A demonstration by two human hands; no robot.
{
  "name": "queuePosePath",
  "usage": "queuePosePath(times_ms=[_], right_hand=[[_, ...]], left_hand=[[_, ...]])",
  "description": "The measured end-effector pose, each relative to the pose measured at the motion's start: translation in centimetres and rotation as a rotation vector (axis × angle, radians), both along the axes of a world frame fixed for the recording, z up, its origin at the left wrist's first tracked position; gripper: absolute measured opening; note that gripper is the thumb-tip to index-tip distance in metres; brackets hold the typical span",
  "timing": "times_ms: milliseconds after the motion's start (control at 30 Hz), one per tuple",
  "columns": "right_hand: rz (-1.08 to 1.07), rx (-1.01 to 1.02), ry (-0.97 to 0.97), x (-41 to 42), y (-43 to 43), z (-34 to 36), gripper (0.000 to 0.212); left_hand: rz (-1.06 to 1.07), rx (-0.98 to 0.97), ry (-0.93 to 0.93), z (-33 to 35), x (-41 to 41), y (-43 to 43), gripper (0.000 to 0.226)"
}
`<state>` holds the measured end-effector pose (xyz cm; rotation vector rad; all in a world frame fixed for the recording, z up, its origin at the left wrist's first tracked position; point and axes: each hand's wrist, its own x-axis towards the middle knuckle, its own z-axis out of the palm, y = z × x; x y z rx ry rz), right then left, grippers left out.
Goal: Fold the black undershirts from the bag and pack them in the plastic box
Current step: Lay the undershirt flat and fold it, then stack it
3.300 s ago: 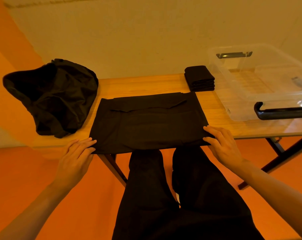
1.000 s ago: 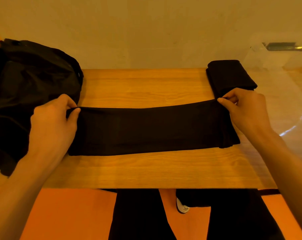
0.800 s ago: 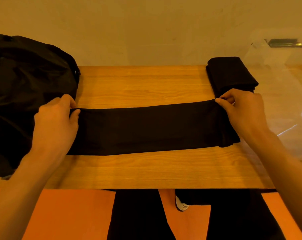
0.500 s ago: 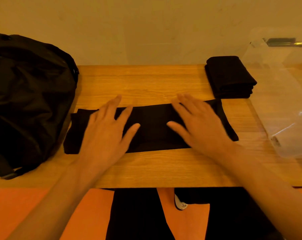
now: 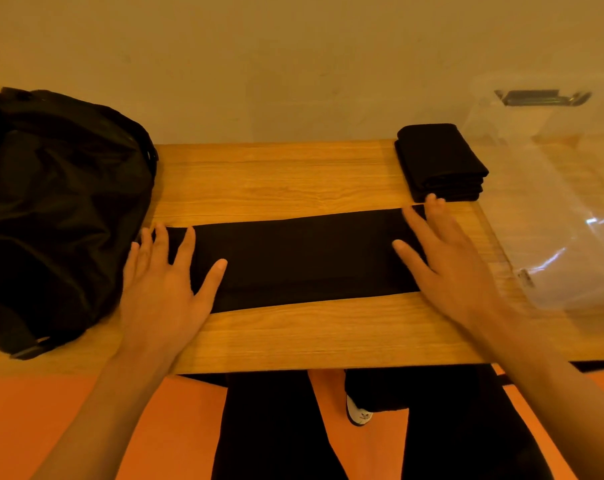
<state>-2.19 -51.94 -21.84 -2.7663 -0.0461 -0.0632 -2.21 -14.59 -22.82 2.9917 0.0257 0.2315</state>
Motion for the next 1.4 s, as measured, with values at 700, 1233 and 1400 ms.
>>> queuePosePath(times_ms=[700,1233,1400], right_hand=[[-0.419,0.393,-0.254,-6.4,-2.1,-1.1,0.017],[-0.329,0.215,-0.257,-6.1,-0.5,-1.8,0.012],[-0.284,0.333,-0.230,-6.2,-1.3,-1.5,0.006]], left_hand=[[-0.879,-0.192,0.151,0.7,3.0,-21.4,0.057],[-0.800,-0.295,0.012,1.2,0.5,-20.2,0.025],[-0.808,-0.248,-0.170,0.1,0.2,-20.4,0.008]])
